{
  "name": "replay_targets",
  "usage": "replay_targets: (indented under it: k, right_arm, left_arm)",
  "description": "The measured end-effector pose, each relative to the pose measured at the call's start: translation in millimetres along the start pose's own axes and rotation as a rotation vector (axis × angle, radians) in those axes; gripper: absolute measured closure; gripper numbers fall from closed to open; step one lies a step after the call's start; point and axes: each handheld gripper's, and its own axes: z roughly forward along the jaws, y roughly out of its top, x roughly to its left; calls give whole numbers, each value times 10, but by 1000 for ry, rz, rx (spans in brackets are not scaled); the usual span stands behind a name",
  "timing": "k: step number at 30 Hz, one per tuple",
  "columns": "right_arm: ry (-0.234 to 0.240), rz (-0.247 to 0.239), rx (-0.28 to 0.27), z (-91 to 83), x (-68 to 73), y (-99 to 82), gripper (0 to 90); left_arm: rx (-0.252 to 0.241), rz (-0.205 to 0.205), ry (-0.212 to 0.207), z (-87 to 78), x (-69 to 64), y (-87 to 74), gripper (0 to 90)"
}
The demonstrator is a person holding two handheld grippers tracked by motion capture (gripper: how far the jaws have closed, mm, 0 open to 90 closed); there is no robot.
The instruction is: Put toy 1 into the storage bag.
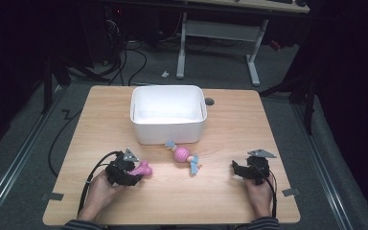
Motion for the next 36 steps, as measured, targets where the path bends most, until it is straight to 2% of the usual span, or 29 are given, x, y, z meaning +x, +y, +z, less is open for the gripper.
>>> replay_targets:
  k: [9,17,20,27,36]
  right_arm:
    - [0,0,0,0,0,0,186]
    - [1,1,1,-1,2,-1,186]
    - [1,0,1,-1,2,0,186]
    - [3,-3,0,-1,1,0,186]
    - [3,-3,0,-1,2,0,186]
  left_arm:
    - [6,5,-1,1,0,10,549]
    - [5,46,6,-13,-39,5,588]
    - [0,42,4,-11,-41,7,590]
    - [-51,21,-2,-83,-20,36,594]
    - [-65,10,-5,-215,-7,55,595]
